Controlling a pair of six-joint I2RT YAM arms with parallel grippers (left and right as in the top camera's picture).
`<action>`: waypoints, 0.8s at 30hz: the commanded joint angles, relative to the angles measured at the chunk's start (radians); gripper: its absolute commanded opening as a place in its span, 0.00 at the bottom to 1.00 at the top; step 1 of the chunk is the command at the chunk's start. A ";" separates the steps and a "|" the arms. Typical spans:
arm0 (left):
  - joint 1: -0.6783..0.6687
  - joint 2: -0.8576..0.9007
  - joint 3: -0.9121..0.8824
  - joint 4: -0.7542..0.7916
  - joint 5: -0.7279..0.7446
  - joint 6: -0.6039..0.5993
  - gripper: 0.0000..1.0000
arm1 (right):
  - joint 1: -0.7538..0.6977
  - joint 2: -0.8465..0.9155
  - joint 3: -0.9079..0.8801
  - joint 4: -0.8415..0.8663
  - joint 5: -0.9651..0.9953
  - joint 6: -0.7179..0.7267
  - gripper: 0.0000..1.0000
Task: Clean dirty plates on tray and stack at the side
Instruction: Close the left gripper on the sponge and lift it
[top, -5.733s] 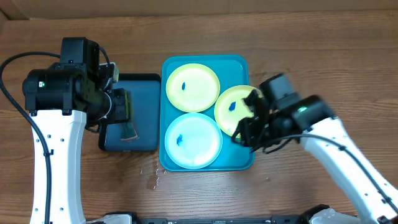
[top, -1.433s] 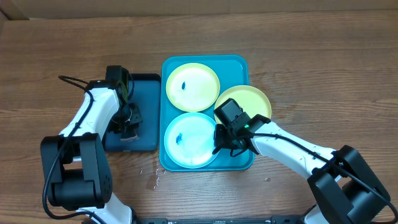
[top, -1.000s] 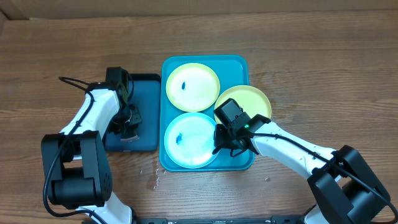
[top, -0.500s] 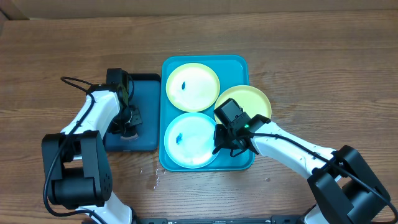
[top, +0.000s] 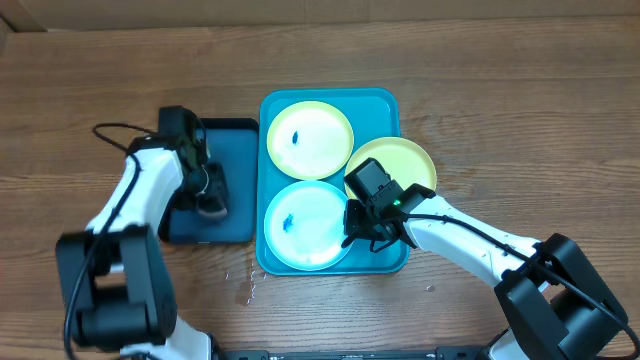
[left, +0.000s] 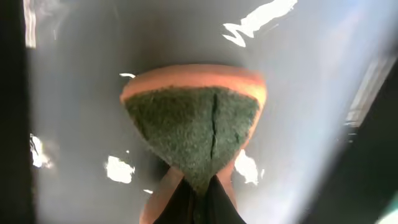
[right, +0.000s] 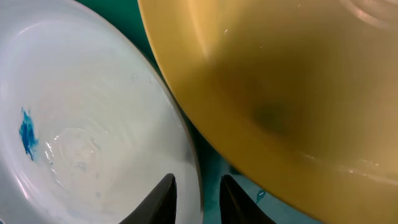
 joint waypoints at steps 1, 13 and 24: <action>0.013 -0.153 0.010 0.031 0.056 0.043 0.04 | 0.002 0.002 -0.006 0.004 -0.008 0.005 0.25; -0.005 -0.304 0.010 0.060 0.172 0.153 0.04 | 0.002 0.002 -0.006 0.010 -0.010 0.005 0.07; -0.015 -0.132 0.009 0.057 0.216 0.175 0.04 | 0.002 0.002 -0.006 0.011 -0.010 0.005 0.04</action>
